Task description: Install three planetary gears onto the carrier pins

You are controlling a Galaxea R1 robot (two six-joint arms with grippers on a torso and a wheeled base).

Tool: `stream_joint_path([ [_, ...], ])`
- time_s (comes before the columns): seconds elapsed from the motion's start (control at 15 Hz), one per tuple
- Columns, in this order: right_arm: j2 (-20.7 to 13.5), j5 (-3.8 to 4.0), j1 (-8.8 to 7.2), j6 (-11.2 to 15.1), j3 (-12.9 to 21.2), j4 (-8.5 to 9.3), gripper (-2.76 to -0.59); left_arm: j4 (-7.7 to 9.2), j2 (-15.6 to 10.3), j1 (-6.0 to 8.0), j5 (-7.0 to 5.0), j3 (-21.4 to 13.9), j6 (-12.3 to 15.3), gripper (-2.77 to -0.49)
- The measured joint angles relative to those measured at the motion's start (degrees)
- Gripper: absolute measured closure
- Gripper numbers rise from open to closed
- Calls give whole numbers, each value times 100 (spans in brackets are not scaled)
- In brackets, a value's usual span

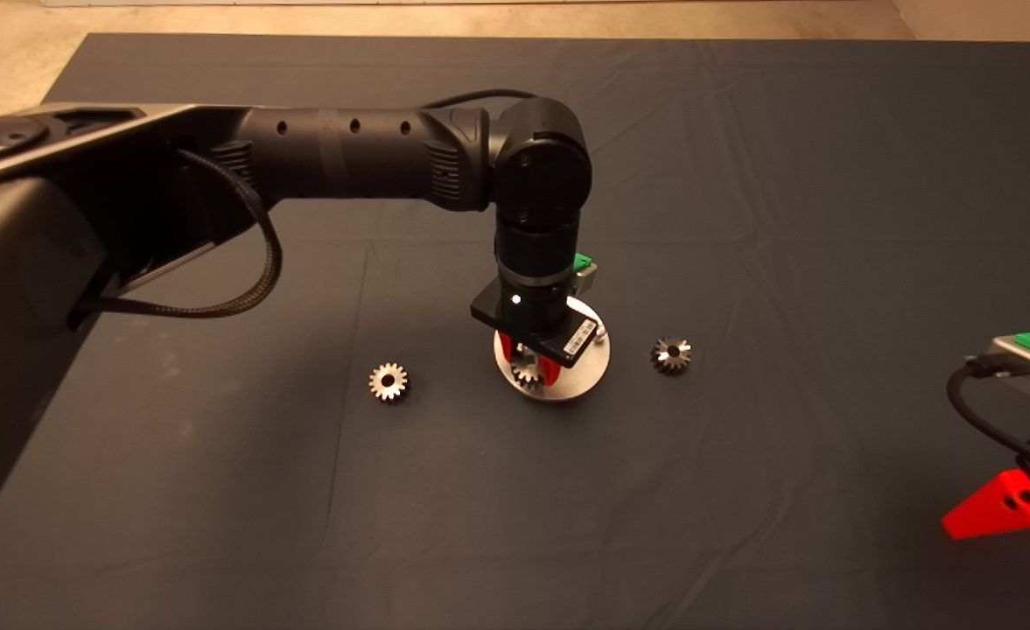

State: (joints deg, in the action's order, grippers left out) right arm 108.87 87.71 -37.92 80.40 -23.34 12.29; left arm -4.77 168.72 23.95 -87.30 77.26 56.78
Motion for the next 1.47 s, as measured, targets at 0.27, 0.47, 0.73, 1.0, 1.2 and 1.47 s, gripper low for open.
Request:
stream_joint_path([
  [0.27, 0, 0, 0, 0, 0, 0, -275, 0, 0, 0, 30, 0, 1, -93],
  [0.47, 0, 0, 0, 0, 0, 0, -275, -112, 0, -52, 78, 0, 1, -93],
  [0.73, 0, 0, 0, 0, 0, 0, -275, -127, 0, -205, 194, 2, 1, -93],
  [1.0, 0, 0, 0, 0, 0, 0, -275, -232, 0, -202, 199, 38, 3, -93],
  [1.2, -2, 0, 0, 0, 0, 0, -275, -236, 0, -202, 300, 98, 3, -93],
  [1.47, -1, 0, 0, 0, 0, 0, -275, -254, 0, -202, 312, 115, 1, -93],
])
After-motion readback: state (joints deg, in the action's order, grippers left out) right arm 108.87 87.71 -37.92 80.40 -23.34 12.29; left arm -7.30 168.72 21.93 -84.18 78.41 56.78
